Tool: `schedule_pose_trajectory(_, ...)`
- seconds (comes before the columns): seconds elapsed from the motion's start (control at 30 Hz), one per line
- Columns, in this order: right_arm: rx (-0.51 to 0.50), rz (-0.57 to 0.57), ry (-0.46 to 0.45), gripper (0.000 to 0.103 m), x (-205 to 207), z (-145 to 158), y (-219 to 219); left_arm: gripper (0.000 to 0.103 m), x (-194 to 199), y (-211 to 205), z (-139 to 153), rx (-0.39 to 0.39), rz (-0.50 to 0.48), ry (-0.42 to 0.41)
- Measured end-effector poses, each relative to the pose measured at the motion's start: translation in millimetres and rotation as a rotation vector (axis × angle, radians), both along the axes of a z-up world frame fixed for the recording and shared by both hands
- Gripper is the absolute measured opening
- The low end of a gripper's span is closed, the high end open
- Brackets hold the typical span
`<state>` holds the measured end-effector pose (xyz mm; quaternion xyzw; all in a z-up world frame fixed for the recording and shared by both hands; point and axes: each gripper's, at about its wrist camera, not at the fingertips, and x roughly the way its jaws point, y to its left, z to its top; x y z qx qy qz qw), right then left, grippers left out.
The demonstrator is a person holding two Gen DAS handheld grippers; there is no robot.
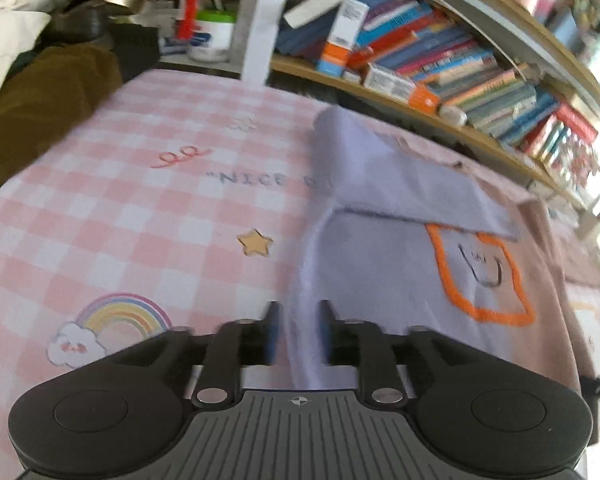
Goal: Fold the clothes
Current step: 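Release the lavender sleeve and withdraw the left gripper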
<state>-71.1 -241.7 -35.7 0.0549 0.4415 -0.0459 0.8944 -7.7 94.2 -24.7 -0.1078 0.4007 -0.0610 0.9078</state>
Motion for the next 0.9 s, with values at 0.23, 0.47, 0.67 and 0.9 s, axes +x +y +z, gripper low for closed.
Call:
schedule_pose_trajectory(0.23,-0.017,-0.034,0.001,0.014,-7.6,-1.9,-13.7,0.044,5.6,-12.5,-7.0,0.07,0.001,0.022)
schedule_pose_trajectory(0.47,0.002,-0.058,-0.006,0.044,-15.7,-1.3,-13.6,0.043,4.2,-12.8,-6.6,0.075,0.007,0.022)
schedule_pose_trajectory(0.67,0.017,-0.069,0.003,0.047,-17.7,-4.9,-10.9,0.004,4.8,-15.3,-8.3,0.029,0.072,0.034)
schedule_pose_trajectory(0.9,0.053,-0.023,0.0,0.015,-15.2,-5.2,-4.3,0.003,1.0,2.3,-5.8,-0.001,0.135,-0.003)
